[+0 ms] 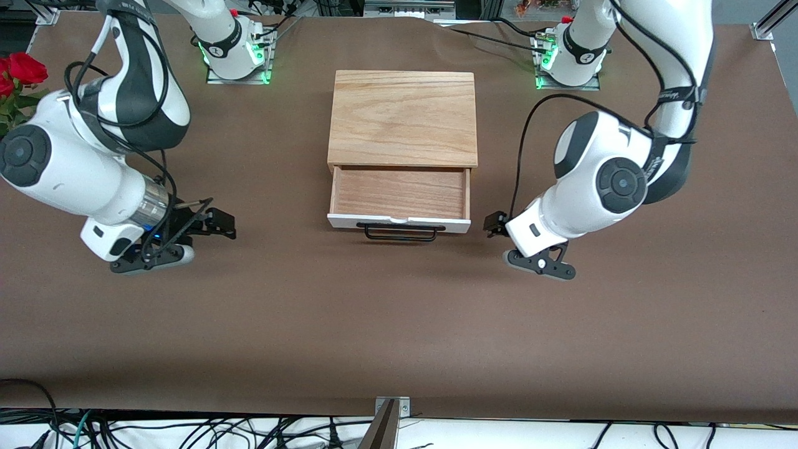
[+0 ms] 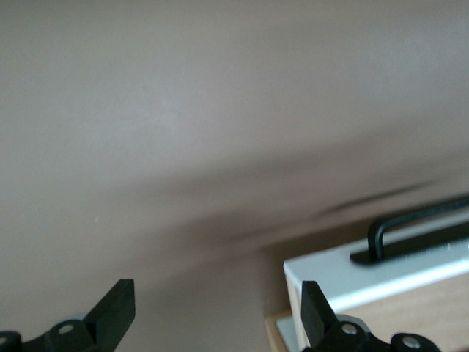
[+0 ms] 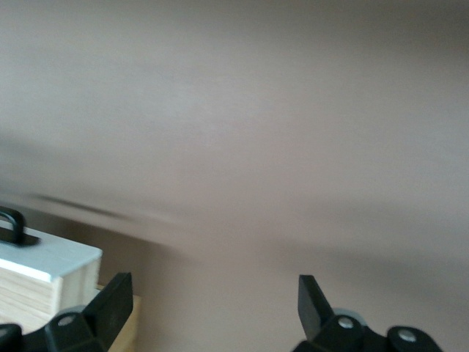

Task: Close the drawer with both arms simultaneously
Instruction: 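Move both grippers toward the drawer front on either side of the handle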

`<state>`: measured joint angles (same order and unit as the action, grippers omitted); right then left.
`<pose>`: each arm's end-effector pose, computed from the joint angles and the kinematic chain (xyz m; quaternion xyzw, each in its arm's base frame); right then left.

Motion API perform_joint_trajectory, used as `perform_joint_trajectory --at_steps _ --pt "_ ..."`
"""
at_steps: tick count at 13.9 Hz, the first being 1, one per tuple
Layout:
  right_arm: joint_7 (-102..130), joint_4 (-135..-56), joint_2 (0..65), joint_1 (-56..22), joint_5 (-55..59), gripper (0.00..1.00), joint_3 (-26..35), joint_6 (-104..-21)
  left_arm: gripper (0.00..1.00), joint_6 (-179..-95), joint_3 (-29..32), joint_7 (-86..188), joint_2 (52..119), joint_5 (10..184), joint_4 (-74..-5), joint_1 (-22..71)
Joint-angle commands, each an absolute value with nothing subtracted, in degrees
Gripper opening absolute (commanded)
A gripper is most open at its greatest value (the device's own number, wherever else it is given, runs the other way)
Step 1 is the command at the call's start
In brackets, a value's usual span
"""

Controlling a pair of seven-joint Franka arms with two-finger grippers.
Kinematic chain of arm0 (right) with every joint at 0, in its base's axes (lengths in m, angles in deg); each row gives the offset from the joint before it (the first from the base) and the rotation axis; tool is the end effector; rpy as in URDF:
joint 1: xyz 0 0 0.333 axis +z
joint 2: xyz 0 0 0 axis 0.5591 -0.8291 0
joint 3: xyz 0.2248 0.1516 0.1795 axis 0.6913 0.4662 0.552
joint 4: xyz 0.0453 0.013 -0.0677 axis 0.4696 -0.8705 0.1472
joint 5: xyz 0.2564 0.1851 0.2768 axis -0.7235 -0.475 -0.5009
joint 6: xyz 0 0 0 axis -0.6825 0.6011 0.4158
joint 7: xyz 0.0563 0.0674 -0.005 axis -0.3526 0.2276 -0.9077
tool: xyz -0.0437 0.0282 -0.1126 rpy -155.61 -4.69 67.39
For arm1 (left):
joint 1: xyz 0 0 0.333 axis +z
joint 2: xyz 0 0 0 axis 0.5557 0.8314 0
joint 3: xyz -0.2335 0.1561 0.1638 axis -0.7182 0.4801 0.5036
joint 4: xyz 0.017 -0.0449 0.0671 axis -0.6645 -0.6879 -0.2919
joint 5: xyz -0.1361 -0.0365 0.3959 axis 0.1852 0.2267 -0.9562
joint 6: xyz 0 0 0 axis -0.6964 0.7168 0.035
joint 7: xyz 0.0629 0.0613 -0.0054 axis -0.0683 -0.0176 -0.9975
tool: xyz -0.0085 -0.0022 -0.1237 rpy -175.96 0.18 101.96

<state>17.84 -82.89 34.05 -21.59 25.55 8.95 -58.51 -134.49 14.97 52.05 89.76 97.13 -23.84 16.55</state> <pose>0.6939 0.1582 0.4292 -0.9921 -0.0691 -0.0144 0.1035 0.6801 -0.2780 0.3645 0.9900 -0.1027 -0.0173 0.0948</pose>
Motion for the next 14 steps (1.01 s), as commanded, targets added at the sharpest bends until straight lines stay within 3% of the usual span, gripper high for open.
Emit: perform_joint_trajectory --at_steps 1,7,14 --pt "17.68 -82.55 31.54 -20.56 20.07 1.0 9.11 -63.34 1.0 -137.93 15.53 51.65 92.98 99.72 -21.59 15.39" --pt "18.38 -82.46 24.86 -12.65 8.27 1.0 9.11 -77.85 1.0 -138.2 15.26 52.26 97.02 100.77 -21.77 13.02" --pt "17.95 -82.46 22.57 -12.11 7.48 0.98 10.34 -78.13 1.0 -139.16 15.0 51.82 98.61 101.04 -22.29 11.53"
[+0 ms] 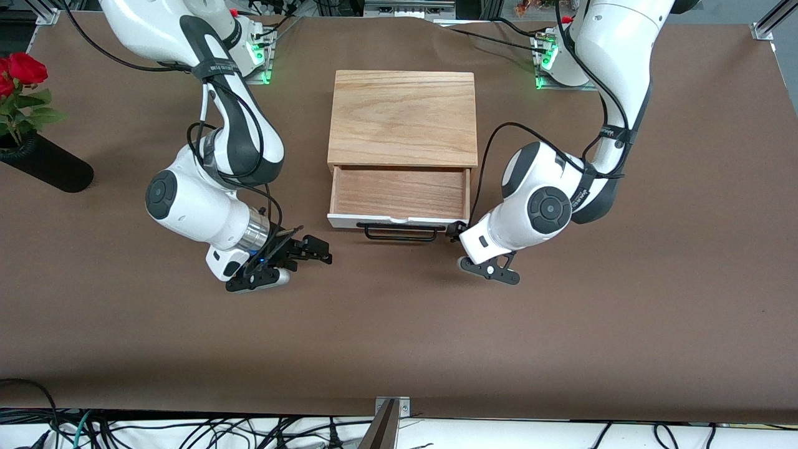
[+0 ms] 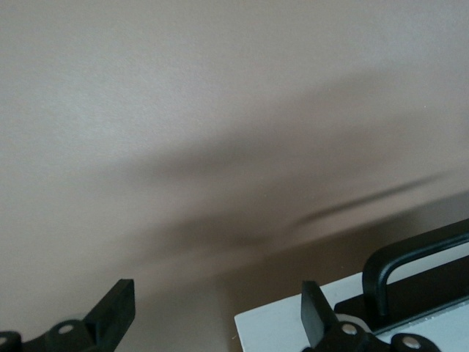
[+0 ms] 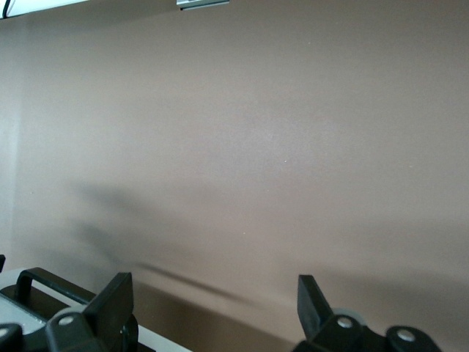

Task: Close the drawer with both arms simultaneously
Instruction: 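Move both grippers toward the drawer front on either side of the handle, then lower both grippers against the white drawer front beside the handle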

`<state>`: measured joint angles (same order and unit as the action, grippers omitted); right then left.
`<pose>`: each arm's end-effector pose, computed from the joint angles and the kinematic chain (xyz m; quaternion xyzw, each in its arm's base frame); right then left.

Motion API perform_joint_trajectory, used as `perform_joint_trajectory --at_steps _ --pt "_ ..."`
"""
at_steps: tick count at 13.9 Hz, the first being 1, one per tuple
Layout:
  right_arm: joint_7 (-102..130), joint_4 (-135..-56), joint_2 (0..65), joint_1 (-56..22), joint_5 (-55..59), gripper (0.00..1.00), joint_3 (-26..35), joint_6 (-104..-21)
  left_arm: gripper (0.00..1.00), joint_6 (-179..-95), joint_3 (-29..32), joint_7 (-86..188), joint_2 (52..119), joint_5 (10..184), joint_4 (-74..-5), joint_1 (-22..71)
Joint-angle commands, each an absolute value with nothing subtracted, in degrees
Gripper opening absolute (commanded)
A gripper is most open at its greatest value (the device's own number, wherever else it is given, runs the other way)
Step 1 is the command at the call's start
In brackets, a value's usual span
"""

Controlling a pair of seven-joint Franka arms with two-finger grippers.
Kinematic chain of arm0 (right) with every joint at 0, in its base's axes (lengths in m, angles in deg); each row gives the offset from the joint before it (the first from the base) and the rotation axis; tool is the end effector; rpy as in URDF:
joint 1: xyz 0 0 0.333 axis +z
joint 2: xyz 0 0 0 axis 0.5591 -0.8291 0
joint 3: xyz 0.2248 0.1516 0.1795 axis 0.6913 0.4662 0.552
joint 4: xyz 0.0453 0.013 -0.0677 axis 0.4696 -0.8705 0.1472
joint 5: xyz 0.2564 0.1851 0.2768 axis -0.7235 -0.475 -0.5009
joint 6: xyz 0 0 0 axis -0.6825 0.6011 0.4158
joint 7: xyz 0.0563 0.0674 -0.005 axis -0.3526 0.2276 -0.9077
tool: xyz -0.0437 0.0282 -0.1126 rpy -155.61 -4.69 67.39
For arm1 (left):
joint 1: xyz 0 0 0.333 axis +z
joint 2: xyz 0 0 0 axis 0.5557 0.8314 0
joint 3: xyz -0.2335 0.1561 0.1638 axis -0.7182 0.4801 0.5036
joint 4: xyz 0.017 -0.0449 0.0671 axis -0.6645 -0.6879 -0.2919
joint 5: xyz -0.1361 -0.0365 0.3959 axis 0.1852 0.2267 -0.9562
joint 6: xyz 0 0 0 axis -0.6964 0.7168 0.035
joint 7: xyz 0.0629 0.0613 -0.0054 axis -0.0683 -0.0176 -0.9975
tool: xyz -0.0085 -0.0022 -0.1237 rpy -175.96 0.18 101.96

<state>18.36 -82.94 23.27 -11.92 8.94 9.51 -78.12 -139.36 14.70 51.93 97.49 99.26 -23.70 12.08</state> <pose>0.6999 0.2949 0.3274 -0.9731 -0.0403 -0.0583 0.2191 0.6635 -0.3371 0.2740 0.9858 -0.1221 -0.0490 0.1048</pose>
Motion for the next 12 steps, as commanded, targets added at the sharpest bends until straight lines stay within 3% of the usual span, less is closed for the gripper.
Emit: perform_joint_trajectory --at_steps 1,2,4,12 --pt "17.77 -82.46 22.04 -12.11 4.61 0.82 11.12 -78.13 1.0 -139.16 14.91 51.91 98.78 101.56 -22.29 11.09" --pt "17.86 -82.46 21.78 -12.02 0.75 0.78 11.74 -78.13 1.0 -139.08 14.74 51.74 98.78 101.91 -22.38 11.0" --pt "17.77 -82.46 21.16 -11.94 -2.27 0.58 11.92 -77.69 1.0 -138.64 14.73 51.82 98.78 101.92 -22.47 11.0" --pt "18.03 -83.34 19.76 -9.83 -2.45 0.57 11.92 -77.25 1.0 -137.93 14.65 51.82 98.78 101.92 -23.35 10.21"
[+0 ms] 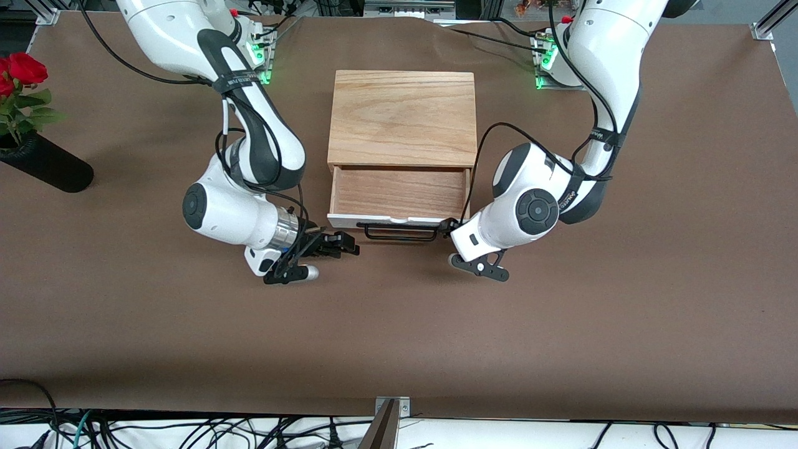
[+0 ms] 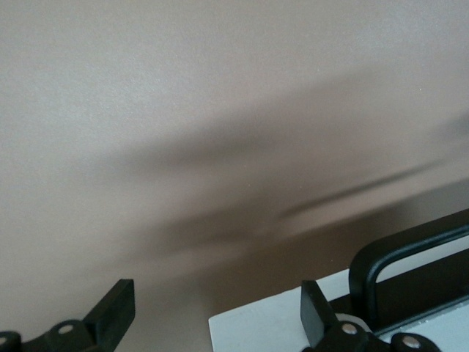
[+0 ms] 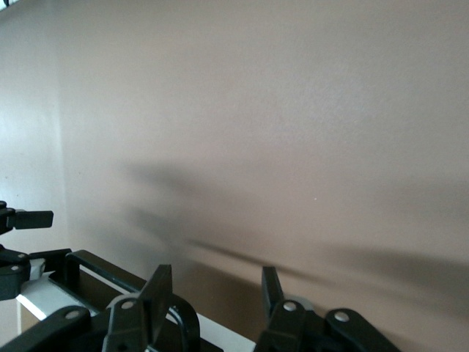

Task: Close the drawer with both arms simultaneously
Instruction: 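Lower both grippers against the white drawer front beside the handle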

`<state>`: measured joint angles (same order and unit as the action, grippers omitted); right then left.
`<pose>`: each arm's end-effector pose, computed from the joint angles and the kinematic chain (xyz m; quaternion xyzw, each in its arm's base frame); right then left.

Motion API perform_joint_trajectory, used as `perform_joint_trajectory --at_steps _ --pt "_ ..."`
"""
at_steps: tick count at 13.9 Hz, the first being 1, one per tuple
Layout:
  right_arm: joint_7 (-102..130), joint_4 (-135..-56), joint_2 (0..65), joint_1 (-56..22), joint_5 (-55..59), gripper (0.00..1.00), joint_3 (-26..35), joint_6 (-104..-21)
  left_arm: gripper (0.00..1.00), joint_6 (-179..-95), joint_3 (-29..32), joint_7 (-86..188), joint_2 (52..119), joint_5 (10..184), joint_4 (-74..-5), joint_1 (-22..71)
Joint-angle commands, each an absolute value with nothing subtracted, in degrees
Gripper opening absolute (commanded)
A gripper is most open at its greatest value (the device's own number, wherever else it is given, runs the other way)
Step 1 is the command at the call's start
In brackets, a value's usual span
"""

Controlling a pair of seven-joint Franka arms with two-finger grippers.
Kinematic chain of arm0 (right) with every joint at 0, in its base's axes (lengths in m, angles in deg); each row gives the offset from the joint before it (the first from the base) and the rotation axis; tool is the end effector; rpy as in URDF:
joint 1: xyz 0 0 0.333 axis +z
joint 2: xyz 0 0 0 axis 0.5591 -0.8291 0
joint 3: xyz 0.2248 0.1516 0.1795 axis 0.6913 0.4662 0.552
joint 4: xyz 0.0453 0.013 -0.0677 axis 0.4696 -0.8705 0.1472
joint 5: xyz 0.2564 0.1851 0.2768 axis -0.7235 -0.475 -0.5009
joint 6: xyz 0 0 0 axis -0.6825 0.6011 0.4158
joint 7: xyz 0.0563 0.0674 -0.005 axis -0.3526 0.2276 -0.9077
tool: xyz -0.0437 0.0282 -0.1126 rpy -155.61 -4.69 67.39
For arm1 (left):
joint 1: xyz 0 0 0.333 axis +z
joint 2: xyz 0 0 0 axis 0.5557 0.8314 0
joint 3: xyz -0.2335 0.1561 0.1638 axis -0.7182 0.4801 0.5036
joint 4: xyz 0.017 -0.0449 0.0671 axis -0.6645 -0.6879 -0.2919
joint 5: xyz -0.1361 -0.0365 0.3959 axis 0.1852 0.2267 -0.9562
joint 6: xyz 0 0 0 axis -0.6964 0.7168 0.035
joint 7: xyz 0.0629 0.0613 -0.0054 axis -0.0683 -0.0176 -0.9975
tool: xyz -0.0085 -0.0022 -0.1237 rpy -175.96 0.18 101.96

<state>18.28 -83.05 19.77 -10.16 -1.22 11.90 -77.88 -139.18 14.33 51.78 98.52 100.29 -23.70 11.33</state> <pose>0.6760 0.3450 0.2835 -0.9582 -0.0100 0.0000 0.2860 0.6553 -0.3499 0.2611 0.9840 -0.1242 -0.0630 0.1109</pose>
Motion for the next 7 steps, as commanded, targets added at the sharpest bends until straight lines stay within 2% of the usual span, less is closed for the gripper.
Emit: perform_joint_trajectory --at_steps 1,2,3,5,7 --pt "17.95 -83.77 19.84 -9.91 -2.45 0.52 11.92 -76.64 1.0 -137.93 14.65 51.82 98.78 101.92 -23.35 10.21" --pt "17.86 -83.69 19.84 -10.44 -2.45 0.42 11.84 -74.63 1.0 -137.93 14.65 51.82 98.7 101.92 -23.26 10.21" --pt "17.86 -83.43 20.19 -10.79 -2.28 0.43 11.49 -71.91 1.0 -137.93 14.65 51.82 98.61 101.92 -23.26 10.21" --pt "17.6 -83.25 20.72 -12.19 -1.49 0.48 11.31 -68.38 1.0 -137.93 14.65 51.82 98.7 101.92 -23.26 10.21" --pt "17.51 -83.25 21.07 -12.38 -1.48 0.61 11.22 -67.23 1.0 -137.93 14.65 51.82 98.7 101.92 -23.26 10.21"
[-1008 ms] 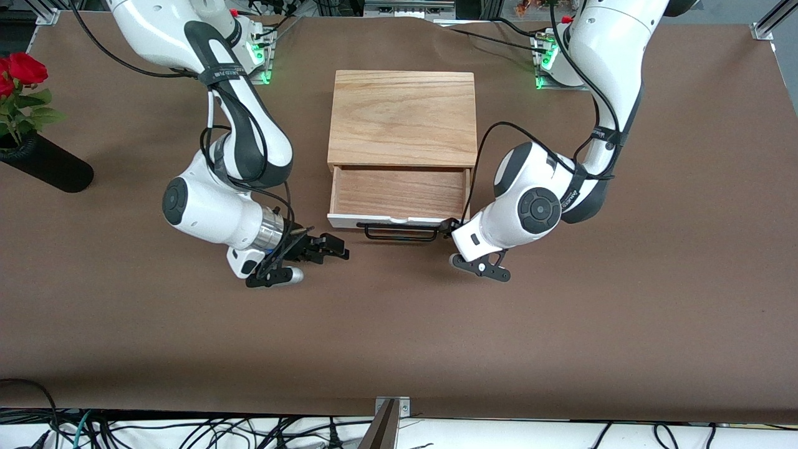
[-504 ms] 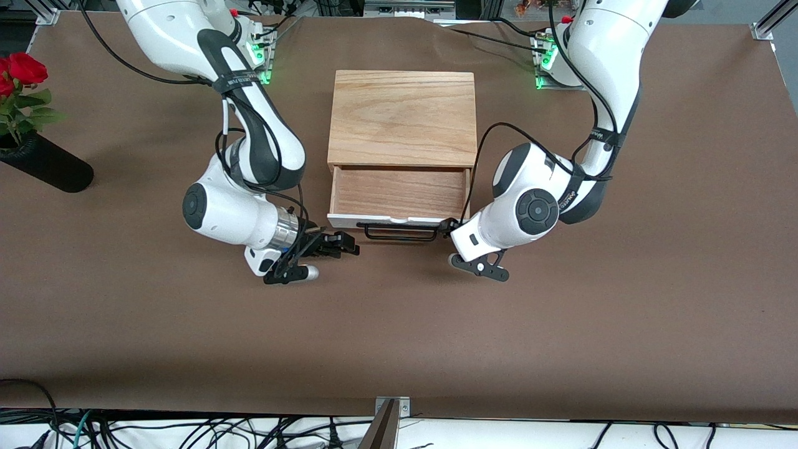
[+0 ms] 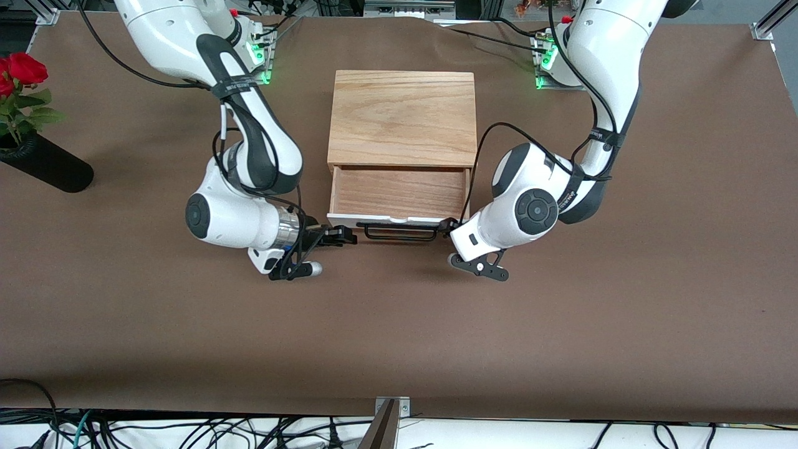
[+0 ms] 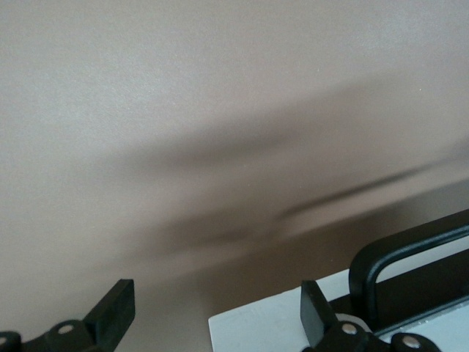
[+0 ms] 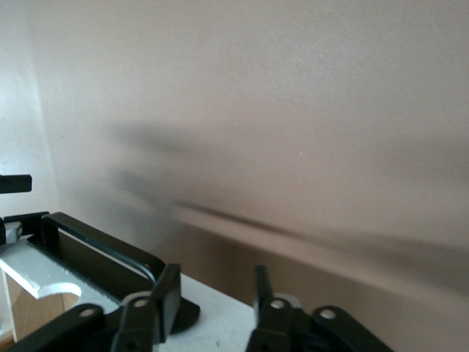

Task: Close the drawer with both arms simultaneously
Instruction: 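Lower both grippers against the white drawer front beside the handle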

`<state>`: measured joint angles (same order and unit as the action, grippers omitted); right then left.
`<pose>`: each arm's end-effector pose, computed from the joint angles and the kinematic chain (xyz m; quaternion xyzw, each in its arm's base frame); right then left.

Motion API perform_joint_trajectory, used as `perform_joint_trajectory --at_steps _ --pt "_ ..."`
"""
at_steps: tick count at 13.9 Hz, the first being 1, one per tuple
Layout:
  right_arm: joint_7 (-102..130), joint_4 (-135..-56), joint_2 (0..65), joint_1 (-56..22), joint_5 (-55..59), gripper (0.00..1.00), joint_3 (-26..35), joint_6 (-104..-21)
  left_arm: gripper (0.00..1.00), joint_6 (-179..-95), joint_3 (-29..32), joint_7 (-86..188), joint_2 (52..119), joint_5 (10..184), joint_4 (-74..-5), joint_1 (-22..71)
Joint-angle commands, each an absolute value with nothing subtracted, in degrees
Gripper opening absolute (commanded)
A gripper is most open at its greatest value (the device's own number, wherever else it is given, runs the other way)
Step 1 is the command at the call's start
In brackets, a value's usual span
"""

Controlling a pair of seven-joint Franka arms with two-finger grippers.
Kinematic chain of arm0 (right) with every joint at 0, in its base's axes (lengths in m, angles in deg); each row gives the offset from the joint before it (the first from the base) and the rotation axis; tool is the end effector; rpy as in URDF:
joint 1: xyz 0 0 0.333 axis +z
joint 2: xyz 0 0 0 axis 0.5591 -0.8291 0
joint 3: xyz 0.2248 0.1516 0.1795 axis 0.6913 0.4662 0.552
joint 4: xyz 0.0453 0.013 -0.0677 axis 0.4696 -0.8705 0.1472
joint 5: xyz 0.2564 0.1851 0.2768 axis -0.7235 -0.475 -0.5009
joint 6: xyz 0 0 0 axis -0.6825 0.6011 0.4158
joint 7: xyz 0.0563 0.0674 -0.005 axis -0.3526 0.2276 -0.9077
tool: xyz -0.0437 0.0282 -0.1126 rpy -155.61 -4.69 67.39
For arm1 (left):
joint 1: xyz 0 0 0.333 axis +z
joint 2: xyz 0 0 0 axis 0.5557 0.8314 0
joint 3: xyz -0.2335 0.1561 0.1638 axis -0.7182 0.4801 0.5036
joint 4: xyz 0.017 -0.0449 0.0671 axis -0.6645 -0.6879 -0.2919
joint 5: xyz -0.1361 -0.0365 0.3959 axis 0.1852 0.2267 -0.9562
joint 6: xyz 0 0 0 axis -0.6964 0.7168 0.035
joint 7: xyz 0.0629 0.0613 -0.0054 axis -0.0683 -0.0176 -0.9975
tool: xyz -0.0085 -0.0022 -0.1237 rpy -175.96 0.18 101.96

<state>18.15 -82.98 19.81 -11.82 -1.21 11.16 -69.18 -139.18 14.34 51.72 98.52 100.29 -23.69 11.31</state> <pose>0.6700 0.3250 0.2743 -0.9566 -0.0144 0.0646 0.2836 0.6552 -0.3501 0.2611 0.9841 -0.1238 -0.0630 0.1108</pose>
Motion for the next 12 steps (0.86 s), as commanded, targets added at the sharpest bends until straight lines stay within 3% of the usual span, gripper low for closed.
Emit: perform_joint_trajectory --at_steps 1,2,4,12 --pt "17.59 -83.25 21.07 -12.38 -1.4 0.71 11.22 -67.14 1.0 -137.93 14.65 51.82 98.61 101.92 -23.26 10.21" --pt "17.68 -83.25 21.07 -12.29 -1.4 0.88 11.22 -67.23 1.0 -137.93 14.65 51.82 98.61 101.92 -23.26 10.21" --pt "17.77 -83.25 21.07 -12.2 -1.4 0.97 11.22 -67.14 1.0 -137.93 14.65 51.82 98.61 101.92 -23.35 10.21" --pt "17.77 -83.34 20.98 -11.59 -1.4 0.99 11.31 -67.05 1.0 -137.58 14.65 52.0 98.61 101.92 -23.96 10.21"
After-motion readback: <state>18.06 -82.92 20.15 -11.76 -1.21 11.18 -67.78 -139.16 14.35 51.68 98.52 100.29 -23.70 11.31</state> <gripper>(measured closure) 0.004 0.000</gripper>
